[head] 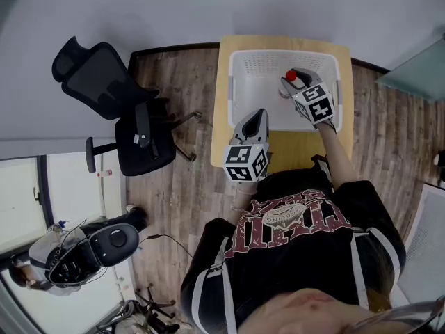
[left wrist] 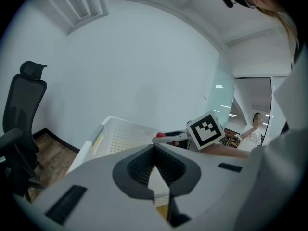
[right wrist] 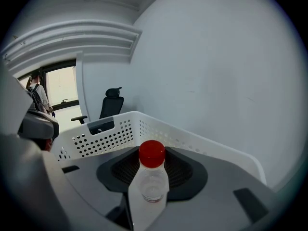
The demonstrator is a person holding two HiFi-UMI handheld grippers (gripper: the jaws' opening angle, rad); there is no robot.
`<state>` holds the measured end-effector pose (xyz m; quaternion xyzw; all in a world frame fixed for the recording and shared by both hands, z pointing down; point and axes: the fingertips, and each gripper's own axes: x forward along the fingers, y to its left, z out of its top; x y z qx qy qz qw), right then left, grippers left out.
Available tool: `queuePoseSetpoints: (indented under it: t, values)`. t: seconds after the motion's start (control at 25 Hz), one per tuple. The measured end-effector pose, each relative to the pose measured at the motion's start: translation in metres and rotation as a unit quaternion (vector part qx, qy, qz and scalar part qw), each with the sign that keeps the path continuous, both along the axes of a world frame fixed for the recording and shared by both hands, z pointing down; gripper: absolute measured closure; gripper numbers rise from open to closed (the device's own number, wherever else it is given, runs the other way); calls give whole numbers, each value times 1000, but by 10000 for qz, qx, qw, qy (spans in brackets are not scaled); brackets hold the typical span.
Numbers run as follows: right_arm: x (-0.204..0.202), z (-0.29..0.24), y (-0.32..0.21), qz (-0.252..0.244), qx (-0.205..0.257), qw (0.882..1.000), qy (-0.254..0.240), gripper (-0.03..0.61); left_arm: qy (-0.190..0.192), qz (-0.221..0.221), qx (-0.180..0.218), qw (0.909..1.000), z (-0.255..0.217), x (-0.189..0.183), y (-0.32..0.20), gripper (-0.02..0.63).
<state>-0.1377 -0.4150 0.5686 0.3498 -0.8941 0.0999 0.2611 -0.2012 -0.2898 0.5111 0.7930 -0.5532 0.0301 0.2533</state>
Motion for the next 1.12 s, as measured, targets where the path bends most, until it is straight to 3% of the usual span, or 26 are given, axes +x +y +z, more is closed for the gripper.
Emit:
queuePoseSetpoints:
  t: [1.12]
  values:
    - [35, -57, 37, 17, 386, 9988, -293, 410, -42, 109, 11, 9999, 5, 21, 16, 566]
